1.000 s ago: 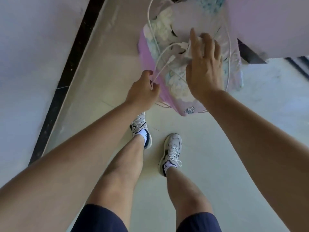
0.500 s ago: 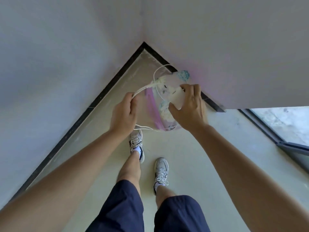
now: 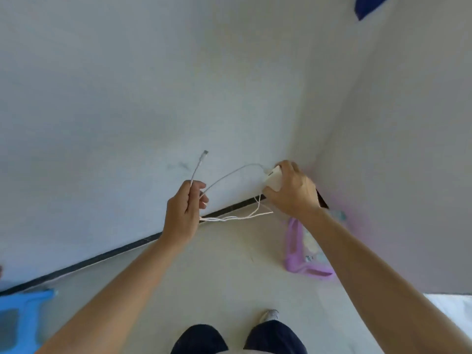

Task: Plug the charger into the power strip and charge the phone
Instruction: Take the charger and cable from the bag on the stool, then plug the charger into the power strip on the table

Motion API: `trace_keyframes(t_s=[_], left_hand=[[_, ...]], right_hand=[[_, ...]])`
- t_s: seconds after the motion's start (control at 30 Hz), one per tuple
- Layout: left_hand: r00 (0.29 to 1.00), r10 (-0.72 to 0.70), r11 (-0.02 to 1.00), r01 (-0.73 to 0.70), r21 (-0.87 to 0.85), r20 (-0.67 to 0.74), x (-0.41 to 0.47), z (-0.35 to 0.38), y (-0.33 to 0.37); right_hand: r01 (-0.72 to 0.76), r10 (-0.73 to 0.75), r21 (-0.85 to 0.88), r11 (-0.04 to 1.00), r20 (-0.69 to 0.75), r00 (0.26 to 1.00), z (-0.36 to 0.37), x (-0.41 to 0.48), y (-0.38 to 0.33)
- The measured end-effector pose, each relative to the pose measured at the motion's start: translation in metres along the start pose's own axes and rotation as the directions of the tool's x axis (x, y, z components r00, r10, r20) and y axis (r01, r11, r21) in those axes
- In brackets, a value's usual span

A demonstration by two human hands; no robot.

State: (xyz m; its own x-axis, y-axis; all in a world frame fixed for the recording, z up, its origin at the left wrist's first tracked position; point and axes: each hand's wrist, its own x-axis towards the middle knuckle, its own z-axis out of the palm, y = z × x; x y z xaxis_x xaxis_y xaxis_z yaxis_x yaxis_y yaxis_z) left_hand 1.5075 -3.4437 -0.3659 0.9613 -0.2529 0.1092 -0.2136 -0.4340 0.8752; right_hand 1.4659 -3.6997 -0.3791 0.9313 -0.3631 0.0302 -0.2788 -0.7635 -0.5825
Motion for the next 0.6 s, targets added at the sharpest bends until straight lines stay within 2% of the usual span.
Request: trace_keyframes(t_s=[0.1, 0.2, 0.4, 0.6], left_hand=[[0.987, -0.062, 0.998, 0.057, -0.036, -0.145, -0.03, -0.077, -0.007], [0.947, -0.084, 0.996, 0.079, -0.029, -0.31, -0.072, -0.16, -0.02], [0.797, -0.021, 0.988, 0.107, 0.109, -0.603, -0.194, -0.346, -0.048], [0.656, 0.04, 0.984, 0.103, 0.142, -0.754, -0.341, -0.526, -0.081]], right_hand=[[0.06, -0.067, 0.081, 0.995, 0.083, 0.994, 0.02, -0.009, -0.086], [0.11, -0.144, 0.234, 0.966, 0.134, 0.98, 0.046, -0.033, -0.177], [0.203, -0.321, 0.476, 0.856, 0.18, 0.93, 0.116, -0.123, -0.362], [0.242, -0.479, 0.621, 0.746, 0.248, 0.842, 0.205, -0.252, -0.543]])
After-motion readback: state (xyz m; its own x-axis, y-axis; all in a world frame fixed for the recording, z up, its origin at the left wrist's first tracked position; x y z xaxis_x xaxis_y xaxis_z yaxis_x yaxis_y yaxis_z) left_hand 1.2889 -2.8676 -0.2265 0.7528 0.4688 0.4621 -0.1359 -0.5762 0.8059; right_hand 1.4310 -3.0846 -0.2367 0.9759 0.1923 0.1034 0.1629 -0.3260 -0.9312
